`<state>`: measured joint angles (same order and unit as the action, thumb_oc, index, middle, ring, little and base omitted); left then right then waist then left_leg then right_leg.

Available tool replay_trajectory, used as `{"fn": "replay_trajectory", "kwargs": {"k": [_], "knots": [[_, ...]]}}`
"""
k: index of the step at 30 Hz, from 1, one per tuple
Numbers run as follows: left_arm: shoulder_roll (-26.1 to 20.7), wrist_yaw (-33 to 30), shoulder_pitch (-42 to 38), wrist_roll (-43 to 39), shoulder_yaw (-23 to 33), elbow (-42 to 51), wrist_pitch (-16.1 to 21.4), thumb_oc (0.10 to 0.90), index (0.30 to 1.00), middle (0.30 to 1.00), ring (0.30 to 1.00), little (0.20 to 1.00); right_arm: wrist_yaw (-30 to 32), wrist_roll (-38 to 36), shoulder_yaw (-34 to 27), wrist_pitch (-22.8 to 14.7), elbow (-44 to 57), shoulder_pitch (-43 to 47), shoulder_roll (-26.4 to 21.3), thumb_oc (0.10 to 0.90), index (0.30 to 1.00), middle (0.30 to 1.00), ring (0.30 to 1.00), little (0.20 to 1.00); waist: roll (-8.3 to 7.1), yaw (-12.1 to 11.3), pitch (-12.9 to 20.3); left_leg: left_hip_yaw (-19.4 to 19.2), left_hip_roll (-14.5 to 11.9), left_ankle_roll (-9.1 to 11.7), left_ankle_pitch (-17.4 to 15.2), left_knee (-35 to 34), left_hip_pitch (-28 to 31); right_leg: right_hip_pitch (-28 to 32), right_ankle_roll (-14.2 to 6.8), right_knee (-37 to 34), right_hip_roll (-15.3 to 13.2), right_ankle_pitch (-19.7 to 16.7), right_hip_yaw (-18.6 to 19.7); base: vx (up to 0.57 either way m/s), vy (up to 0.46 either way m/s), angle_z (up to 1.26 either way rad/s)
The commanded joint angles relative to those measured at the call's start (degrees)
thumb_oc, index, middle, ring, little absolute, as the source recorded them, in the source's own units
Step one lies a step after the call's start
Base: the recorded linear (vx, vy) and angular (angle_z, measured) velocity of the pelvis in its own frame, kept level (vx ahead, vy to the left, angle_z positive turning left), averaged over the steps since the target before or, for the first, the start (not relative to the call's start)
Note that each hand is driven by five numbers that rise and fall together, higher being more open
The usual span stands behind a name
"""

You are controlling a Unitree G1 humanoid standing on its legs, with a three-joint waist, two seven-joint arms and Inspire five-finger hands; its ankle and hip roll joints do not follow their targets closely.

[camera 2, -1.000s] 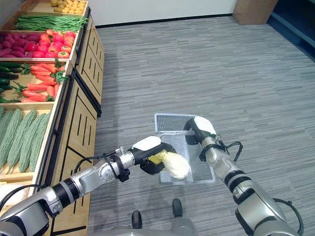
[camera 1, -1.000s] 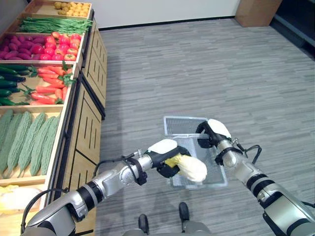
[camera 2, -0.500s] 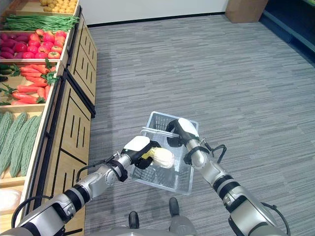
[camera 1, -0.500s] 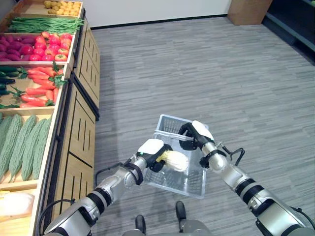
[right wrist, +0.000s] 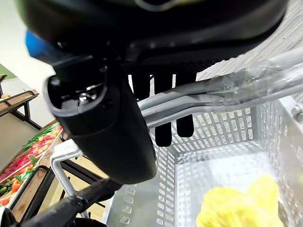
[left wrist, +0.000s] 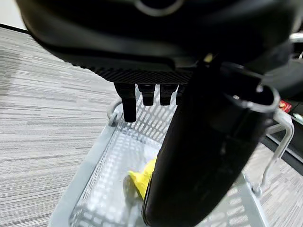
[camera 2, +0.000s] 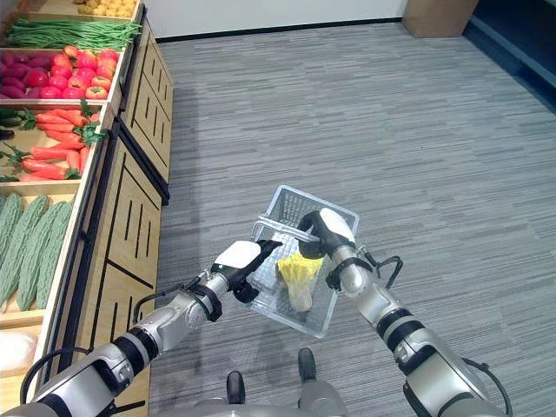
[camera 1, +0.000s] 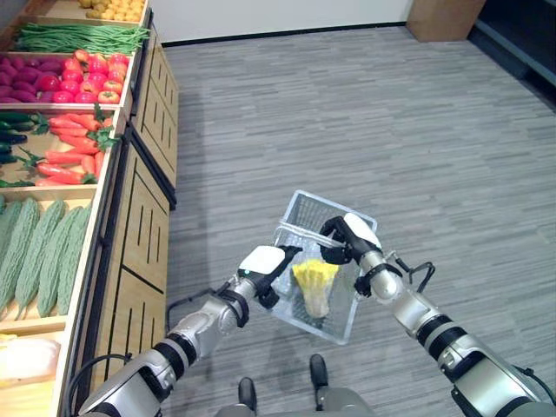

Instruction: Get the vegetables into the basket

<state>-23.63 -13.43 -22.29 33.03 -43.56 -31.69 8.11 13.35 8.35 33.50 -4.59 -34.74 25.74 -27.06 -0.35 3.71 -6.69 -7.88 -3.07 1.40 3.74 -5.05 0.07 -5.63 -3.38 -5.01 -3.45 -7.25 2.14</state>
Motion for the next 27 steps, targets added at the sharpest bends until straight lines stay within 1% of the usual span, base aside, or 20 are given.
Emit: {"fn": "replay_trajectory", "kwargs": {"k": [1, 2, 4, 5, 7, 9, 12, 13, 15, 18, 21, 23, 26, 27], "knots": [[-1.76, 3.53, -1.42, -21.16, 3.33, 15.23, 7.32, 0.9, 1.0, 1.0, 1.0, 1.0, 5.5, -0.59, -9.4, -3.43, -0.88, 4.0, 0.23, 0.4, 0.3, 0.3, 0.3, 0.3, -2.55, -1.62, 3.74, 0.57, -3.3, 4.24, -1.53, 0.05, -0.64, 3.99, -6.39, 0.01, -4.89, 3.63, -1.97, 0.06, 0.009, 0.06], [-1.96, 3.74, -1.33, -21.37, 3.39, 15.51, 7.2, 0.9, 1.0, 1.0, 1.0, 1.0, 5.5, -0.58, -9.4, -3.44, -0.88, 3.96, 0.27, 0.4, 0.3, 0.3, 0.3, 0.3, -2.58, -1.6, 3.76, 0.58, -3.29, 4.24, -1.54, 0.05, -0.62, 4.01, -6.39, 0.01, -4.9, 3.65, -1.98, 0.07, 0.017, 0.16], [-5.07, 4.9, 3.16, -31.58, 6.07, 23.6, 7.83, 0.9, 1.0, 1.0, 1.0, 1.0, 6.11, 0.34, -11.48, -3.19, -3.84, 2.05, -1.13, 0.4, 0.3, 0.3, 0.3, 0.3, -2.38, -2.23, 3.9, 1.13, -3.04, 4.04, -1.65, 0.05, -0.39, 4.51, -6.28, 0.01, -4.99, 3.97, -2.22, 0.04, 0.017, 0.22], [-6.91, 7.01, 5.7, -37.4, 7.45, 27.55, 8.51, 0.9, 1.0, 1.0, 1.0, 1.0, 6.67, 0.48, -13.03, -3.04, -5.83, 1.01, -1.69, 0.4, 0.3, 0.3, 0.3, 0.3, -2.28, -2.56, 3.85, 1.48, -2.89, 3.98, -1.63, 0.05, -0.46, 4.68, -6.32, 0.01, -5.12, 4.05, -2.46, 0.03, 0.021, 0.11], [-9.19, 9.49, 9.63, -45.51, 10.52, 31.89, 8.81, 0.9, 1.0, 1.0, 1.0, 1.0, 6.77, 1.53, -14.81, -2.55, -8.17, -0.9, -2.68, 0.4, 0.3, 0.3, 0.3, 0.3, -2.14, -2.99, 3.7, 1.93, -2.68, 3.84, -1.6, 0.05, -0.53, 4.86, -6.33, 0.01, -5.27, 4.15, -2.73, 0.01, 0.021, 0.11], [-10.16, 10.79, 12.42, -49.6, 12.47, 33.56, 8.8, 0.9, 1.0, 1.0, 1.0, 1.0, 6.86, 1.76, -16.16, -2.32, -10.31, -2.3, -3.06, 0.4, 0.3, 0.3, 0.3, 0.3, -2.11, -3.38, 3.51, 2.28, -2.56, 3.79, -1.56, 0.05, -0.6, 4.97, -6.31, 0.01, -5.33, 4.22, -2.99, 0.0, 0.008, 0.11], [-11.45, 11.88, 16.98, -52.9, 16.71, 34.25, 8.94, 0.9, 1.0, 1.0, 1.0, 1.0, 6.91, 0.8, -19.05, -2.51, -12.35, -5.45, -3.37, 0.4, 0.3, 0.3, 0.3, 0.3, -2.07, -3.77, 3.32, 2.7, -2.34, 3.74, -1.44, 0.05, -0.77, 5.11, -6.36, 0.01, -5.4, 4.33, -3.42, 0.01, 0.006, 0.07], [-11.6, 12.98, 20.09, -55.03, 19.11, 32.93, 8.72, 0.9, 1.0, 1.0, 1.0, 1.0, 6.83, 0.46, -20.42, -2.74, -14.04, -7.02, -3.65, 0.4, 0.3, 0.3, 0.3, 0.3, -2.08, -4.03, 3.24, 3.02, -2.26, 3.72, -1.34, 0.05, -0.77, 5.25, -6.36, 0.01, -5.5, 4.35, -3.66, 0.01, -0.002, 0.07], [-11.35, 13.31, 22.81, -55.91, 22.15, 30.36, 8.37, 0.9, 1.0, 1.0, 1.0, 1.0, 6.61, 0.21, -22.13, -3.04, -14.95, -9.1, -3.9, 0.4, 0.3, 0.3, 0.3, 0.3, -2.14, -4.3, 3.17, 3.36, -2.23, 3.68, -1.26, 0.05, -0.78, 5.33, -6.41, 0.01, -5.59, 4.36, -3.87, 0.01, -0.003, 0.07], [-10.85, 12.54, 26.27, -53.01, 26.93, 23.83, 7.8, 0.9, 1.0, 1.0, 1.0, 1.0, 6.19, -0.74, -24.56, -3.31, -16.61, -12.26, -3.63, 0.4, 0.3, 0.3, 0.3, 0.3, -2.29, -4.52, 3.12, 3.61, -2.13, 3.62, -1.13, 0.05, -0.82, 5.48, -6.43, 0.01, -5.71, 4.4, -4.17, 0.01, -0.001, 0.08], [-8.68, 11.79, 27.84, -50.33, 30.26, 12.93, 6.79, 0.9, 1.0, 1.0, 1.0, 1.0, 5.46, -1.1, -26.24, -3.7, -17.7, -14.8, -3.68, 0.4, 0.3, 0.3, 0.3, 0.3, -2.41, -4.62, 3.19, 3.76, -2.01, 3.57, -1.01, 0.05, -0.94, 5.59, -6.46, 0.01, -5.86, 4.36, -4.47, 0.01, 0.003, 0.1], [-7.57, 11.25, 28.24, -46.26, 31.58, 5.69, 6.44, 0.9, 1.0, 1.0, 1.0, 1.0, 5.02, -1.5, -27.25, -3.98, -18.68, -16.16, -3.73, 0.4, 0.3, 0.3, 0.3, 0.3, -2.5, -4.64, 3.23, 3.87, -1.96, 3.55, -1.0, 0.05, -1.04, 5.59, -6.51, 0.01, -5.91, 4.37, -4.56, 0.01, 0.006, 0.04], [-4.37, 10.06, 27.72, -41.42, 33.68, -9.2, 4.7, 0.9, 1.0, 1.0, 1.0, 1.0, 4.27, -1.89, -28.22, -4.39, -20.18, -18.12, -3.19, 0.4, 0.3, 0.3, 0.3, 0.3, -2.66, -4.43, 3.03, 3.74, -1.99, 3.5, -0.92, 0.05, -1.15, 5.39, -6.57, 0.01, -5.99, 4.24, -4.69, 0.0, 0.0, 0.0], [-4.3, 10.02, 27.62, -41.38, 33.64, -9.35, 4.8, 0.9, 1.0, 1.0, 1.0, 1.0, 4.27, -1.88, -28.24, -4.38, -20.16, -18.12, -3.22, 0.4, 0.3, 0.3, 0.3, 0.3, -2.63, -4.42, 3.02, 3.76, -1.99, 3.5, -0.93, 0.05, -1.15, 5.4, -6.58, 0.01, -5.99, 4.25, -4.71, 0.0, 0.0, 0.0]]}}
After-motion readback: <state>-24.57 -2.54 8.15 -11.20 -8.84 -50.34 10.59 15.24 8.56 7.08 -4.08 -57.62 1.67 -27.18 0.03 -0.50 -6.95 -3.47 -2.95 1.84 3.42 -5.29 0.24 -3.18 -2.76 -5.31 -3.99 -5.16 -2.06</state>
